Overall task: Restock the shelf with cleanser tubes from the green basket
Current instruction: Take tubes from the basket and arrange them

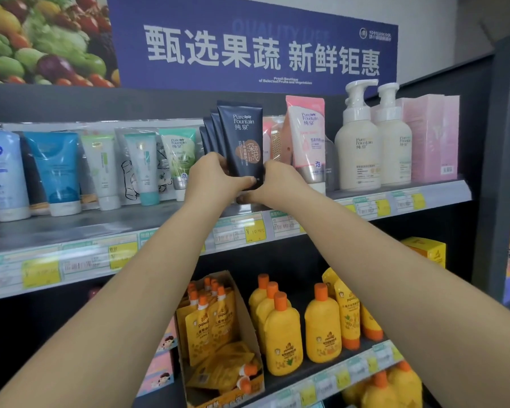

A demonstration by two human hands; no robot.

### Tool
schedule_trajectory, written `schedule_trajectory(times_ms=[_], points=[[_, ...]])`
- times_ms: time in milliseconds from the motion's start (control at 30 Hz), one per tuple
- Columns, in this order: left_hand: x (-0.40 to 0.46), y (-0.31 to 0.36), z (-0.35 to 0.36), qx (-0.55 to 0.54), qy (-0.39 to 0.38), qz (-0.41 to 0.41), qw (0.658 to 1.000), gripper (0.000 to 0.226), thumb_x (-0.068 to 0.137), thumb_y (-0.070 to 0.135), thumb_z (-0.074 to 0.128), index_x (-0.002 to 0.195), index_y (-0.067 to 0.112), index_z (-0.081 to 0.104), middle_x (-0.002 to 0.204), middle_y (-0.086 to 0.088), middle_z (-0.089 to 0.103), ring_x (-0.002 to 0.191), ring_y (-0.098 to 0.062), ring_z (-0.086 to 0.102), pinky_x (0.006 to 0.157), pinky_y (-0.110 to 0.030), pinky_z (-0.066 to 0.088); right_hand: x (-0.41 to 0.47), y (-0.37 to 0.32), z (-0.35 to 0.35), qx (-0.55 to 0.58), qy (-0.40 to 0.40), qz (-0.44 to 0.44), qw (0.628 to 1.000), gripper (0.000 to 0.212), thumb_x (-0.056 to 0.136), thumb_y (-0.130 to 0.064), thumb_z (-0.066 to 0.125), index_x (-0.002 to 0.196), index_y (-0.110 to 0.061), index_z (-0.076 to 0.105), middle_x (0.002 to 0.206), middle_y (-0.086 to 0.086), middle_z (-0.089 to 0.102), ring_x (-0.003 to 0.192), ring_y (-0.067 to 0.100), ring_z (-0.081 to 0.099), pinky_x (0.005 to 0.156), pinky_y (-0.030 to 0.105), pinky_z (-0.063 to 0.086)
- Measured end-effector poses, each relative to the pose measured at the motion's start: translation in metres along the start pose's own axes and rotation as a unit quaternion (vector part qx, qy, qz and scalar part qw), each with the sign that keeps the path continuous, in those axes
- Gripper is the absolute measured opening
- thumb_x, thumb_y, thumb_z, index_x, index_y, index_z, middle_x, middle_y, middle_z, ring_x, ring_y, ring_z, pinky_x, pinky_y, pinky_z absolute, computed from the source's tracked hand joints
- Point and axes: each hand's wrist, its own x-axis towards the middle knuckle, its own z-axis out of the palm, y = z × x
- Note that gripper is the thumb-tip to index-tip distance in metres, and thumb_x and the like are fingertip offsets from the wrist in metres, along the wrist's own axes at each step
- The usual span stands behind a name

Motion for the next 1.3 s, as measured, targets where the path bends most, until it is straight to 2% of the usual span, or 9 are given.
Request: schedule_trajectory(times_ms=[333,433,533,700,833,1033,1167,1267,1300], points=[[-0.002,-0.001,0.005,0.061,0.044,0.021,0.997,0.049,0.073,0.035,0.074,0.11,0.009,0.052,0.106,-0.003,0.061,0.088,-0.018,0.052,0.069,-0.029,0.039,-0.001,-0.004,0.003,-0.01,0.01,0.012,1.0,0.057,0.075,-0.038,0.072,0.117,-0.006,0.051,0.106,0.01,0.063,0.096,0.027,0.061,0.082,0.038,0.053],[-0.004,0.001,0.005,0.059,0.078,0.042,0.994,0.072,0.075,0.037,0.071,0.132,0.011,0.036,0.128,-0.006,0.051,0.113,-0.022,0.051,0.081,-0.034,0.041,-0.007,-0.004,0.003,0.006,0.039,0.015,0.999,0.064,0.076,-0.039,0.073,0.122,-0.007,0.042,0.113,0.01,0.059,0.103,0.027,0.058,0.084,0.039,0.051],[-0.007,0.002,0.004,0.052,0.092,0.091,0.99,0.091,0.081,0.035,0.065,0.148,0.013,0.007,0.149,-0.006,0.027,0.136,-0.021,0.028,0.105,-0.035,0.031,-0.013,-0.003,0.007,0.046,0.098,-0.008,0.994,0.064,0.076,-0.033,0.074,0.123,-0.007,0.041,0.12,0.01,0.054,0.106,0.026,0.055,0.086,0.041,0.05],[-0.027,0.008,0.006,0.104,0.093,0.22,0.965,0.079,0.088,0.025,0.054,0.149,0.011,0.006,0.157,-0.009,0.008,0.144,-0.023,0.007,0.118,-0.037,0.01,-0.037,-0.003,0.005,0.194,0.218,-0.092,0.952,0.045,0.082,0.003,0.059,0.125,-0.01,0.049,0.127,0.005,0.042,0.108,0.011,0.046,0.098,0.032,0.044],[-0.073,0.005,0.021,0.1,0.089,0.288,0.948,0.061,0.088,0.021,0.03,0.147,0.008,0.018,0.154,-0.015,0.017,0.143,-0.027,0.016,0.115,-0.036,0.013,-0.074,0.005,0.012,0.194,0.255,-0.136,0.937,0.042,0.081,0.009,0.055,0.118,-0.01,0.056,0.125,0.005,0.047,0.106,0.009,0.051,0.092,0.023,0.047],[-0.156,-0.025,0.038,0.09,-0.002,0.306,0.948,0.065,0.084,0.003,0.045,0.145,0.008,0.024,0.153,-0.016,0.02,0.141,-0.028,0.017,0.111,-0.036,0.014,-0.156,0.046,0.043,0.155,0.189,-0.158,0.957,0.042,0.078,0.007,0.051,0.116,-0.011,0.058,0.104,-0.011,0.054,0.083,-0.007,0.055,0.074,0.008,0.047],[-0.212,-0.059,0.067,0.09,-0.094,0.31,0.942,0.066,0.08,0.009,0.038,0.143,0.009,0.02,0.15,-0.022,0.023,0.139,-0.034,0.022,0.111,-0.043,0.022,-0.211,0.083,0.076,0.018,0.095,-0.117,0.988,0.037,0.081,0.001,0.053,0.117,-0.003,0.055,0.079,0.01,0.065,0.067,0.022,0.06,0.051,0.028,0.039],[-0.259,-0.086,0.093,0.086,-0.163,0.276,0.943,0.066,0.081,0.01,0.036,0.143,0.016,0.013,0.152,-0.021,0.019,0.138,-0.034,0.02,0.11,-0.045,0.022,-0.252,0.106,0.107,-0.043,0.028,-0.094,0.994,0.046,0.078,0.004,0.057,0.124,0.004,0.052,0.068,0.012,0.062,0.046,0.019,0.052,0.037,0.017,0.016],[-0.275,-0.096,0.102,0.089,-0.185,0.265,0.942,0.066,0.083,0.009,0.038,0.143,0.018,0.013,0.152,-0.02,0.019,0.138,-0.034,0.019,0.109,-0.046,0.023,-0.266,0.116,0.118,-0.061,-0.004,-0.077,0.995,0.05,0.082,0.002,0.054,0.131,0.003,0.046,0.078,0.012,0.064,0.054,0.02,0.057,0.039,0.016,0.021]])
